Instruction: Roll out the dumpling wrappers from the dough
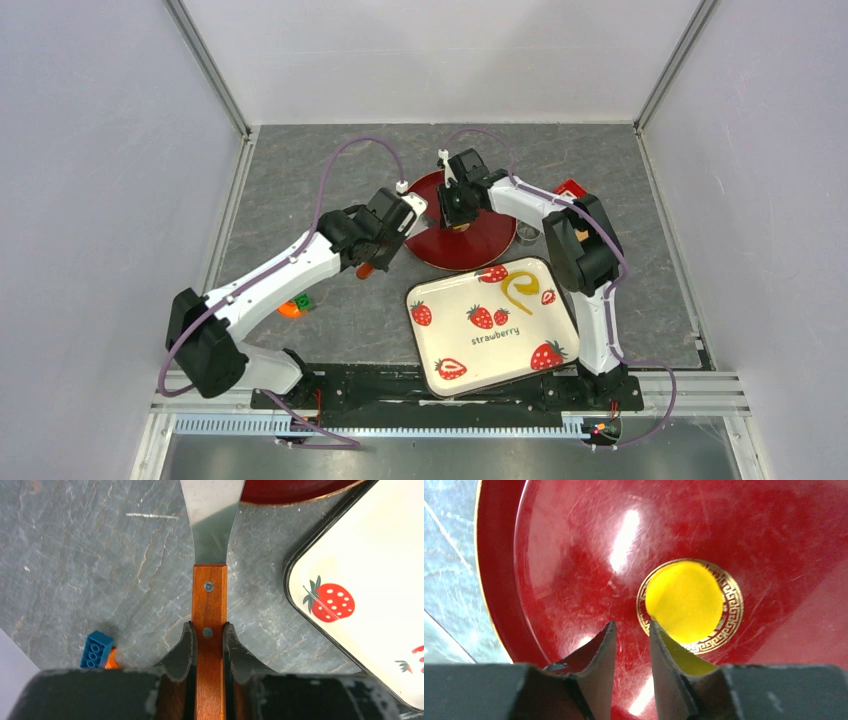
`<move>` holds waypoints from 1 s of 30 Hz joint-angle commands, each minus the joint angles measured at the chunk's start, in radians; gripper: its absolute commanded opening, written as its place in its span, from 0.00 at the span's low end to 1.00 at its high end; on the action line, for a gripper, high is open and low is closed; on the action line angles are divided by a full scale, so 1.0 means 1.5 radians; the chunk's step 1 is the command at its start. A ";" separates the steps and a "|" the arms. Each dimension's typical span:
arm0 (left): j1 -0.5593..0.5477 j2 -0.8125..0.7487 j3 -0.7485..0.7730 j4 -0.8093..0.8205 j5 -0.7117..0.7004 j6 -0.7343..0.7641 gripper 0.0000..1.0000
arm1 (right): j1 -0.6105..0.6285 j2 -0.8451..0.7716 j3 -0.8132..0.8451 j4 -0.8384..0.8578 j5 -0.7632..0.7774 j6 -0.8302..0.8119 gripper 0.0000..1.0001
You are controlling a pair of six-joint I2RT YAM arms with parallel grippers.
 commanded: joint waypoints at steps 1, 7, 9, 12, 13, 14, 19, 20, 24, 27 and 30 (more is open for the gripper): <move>0.001 -0.074 -0.040 0.012 -0.005 -0.069 0.02 | -0.004 -0.083 -0.057 0.039 -0.052 0.011 0.40; 0.001 -0.188 -0.128 0.082 0.052 -0.161 0.02 | -0.006 -0.203 -0.176 0.081 -0.094 0.046 0.66; 0.001 -0.219 -0.154 0.096 0.075 -0.196 0.02 | -0.006 -0.253 -0.223 0.092 -0.092 0.054 0.74; 0.001 -0.266 -0.201 0.133 0.114 -0.262 0.02 | -0.007 -0.337 -0.297 0.100 -0.078 0.061 0.87; 0.001 -0.283 -0.221 0.149 0.127 -0.285 0.02 | -0.007 -0.363 -0.315 0.099 -0.069 0.060 0.92; 0.001 -0.299 -0.241 0.164 0.136 -0.305 0.02 | -0.007 -0.394 -0.342 0.098 -0.058 0.063 0.97; 0.001 -0.386 -0.332 0.226 0.139 -0.397 0.02 | -0.010 -0.529 -0.468 0.092 -0.034 0.075 0.98; 0.001 -0.399 -0.342 0.228 0.131 -0.408 0.02 | -0.010 -0.554 -0.493 0.090 -0.029 0.078 0.98; 0.002 -0.430 -0.378 0.231 0.092 -0.442 0.02 | -0.011 -0.648 -0.566 0.077 -0.009 0.093 0.98; 0.003 -0.434 -0.392 0.228 0.050 -0.455 0.02 | -0.011 -0.694 -0.599 0.063 0.002 0.095 0.98; 0.008 -0.419 -0.398 0.223 -0.001 -0.464 0.02 | -0.011 -0.721 -0.616 0.041 0.017 0.095 0.98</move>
